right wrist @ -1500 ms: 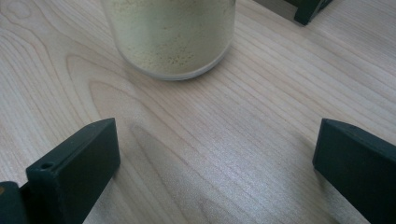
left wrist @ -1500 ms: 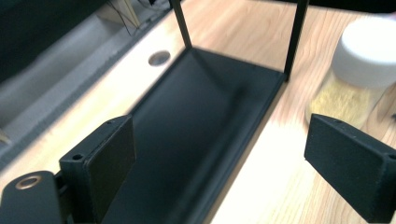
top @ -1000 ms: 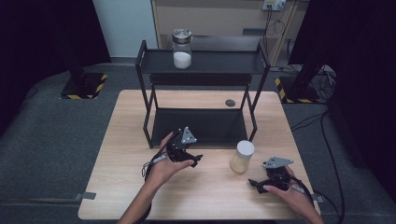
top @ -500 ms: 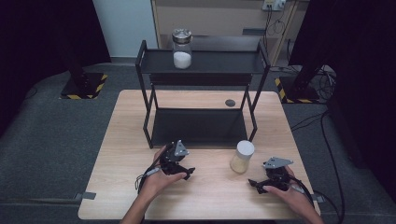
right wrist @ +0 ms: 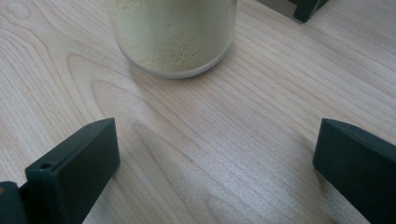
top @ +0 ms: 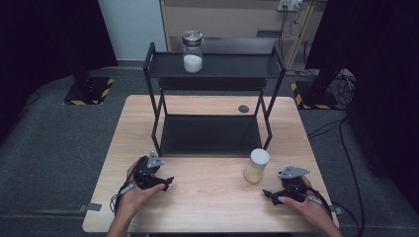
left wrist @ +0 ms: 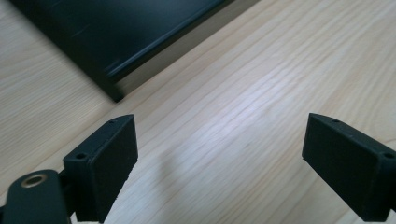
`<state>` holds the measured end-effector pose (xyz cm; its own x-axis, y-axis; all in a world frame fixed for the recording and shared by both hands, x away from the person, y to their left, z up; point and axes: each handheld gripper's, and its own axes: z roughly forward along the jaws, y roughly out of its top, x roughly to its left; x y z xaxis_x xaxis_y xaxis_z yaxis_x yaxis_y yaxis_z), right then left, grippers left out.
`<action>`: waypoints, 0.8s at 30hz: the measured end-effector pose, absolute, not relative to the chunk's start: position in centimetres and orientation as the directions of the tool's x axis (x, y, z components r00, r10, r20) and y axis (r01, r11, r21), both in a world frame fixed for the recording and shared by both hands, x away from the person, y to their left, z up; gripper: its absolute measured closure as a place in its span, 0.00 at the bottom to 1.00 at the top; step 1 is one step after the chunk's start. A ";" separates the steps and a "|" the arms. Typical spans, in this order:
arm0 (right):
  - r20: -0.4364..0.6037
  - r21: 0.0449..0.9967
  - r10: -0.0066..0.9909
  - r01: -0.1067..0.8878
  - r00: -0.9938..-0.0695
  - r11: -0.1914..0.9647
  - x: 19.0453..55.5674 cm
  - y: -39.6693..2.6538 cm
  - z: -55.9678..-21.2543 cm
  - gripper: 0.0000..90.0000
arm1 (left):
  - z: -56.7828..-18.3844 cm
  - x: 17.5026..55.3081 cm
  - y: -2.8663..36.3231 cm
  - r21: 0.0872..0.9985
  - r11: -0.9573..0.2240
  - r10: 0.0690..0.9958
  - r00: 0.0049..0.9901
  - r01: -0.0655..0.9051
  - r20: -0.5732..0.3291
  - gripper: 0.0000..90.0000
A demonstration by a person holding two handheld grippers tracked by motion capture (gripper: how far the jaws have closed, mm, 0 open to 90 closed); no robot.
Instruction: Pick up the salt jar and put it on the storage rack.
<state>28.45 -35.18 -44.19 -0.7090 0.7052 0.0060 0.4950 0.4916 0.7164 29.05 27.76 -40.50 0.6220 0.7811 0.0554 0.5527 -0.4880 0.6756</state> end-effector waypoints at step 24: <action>0.006 0.716 0.705 0.495 -0.709 0.492 28.2 -35.2 -44.2 0.01 | -43.9 29.8 31.8 0.705 -0.373 0.848 0.530 0.603 -0.005 0.00</action>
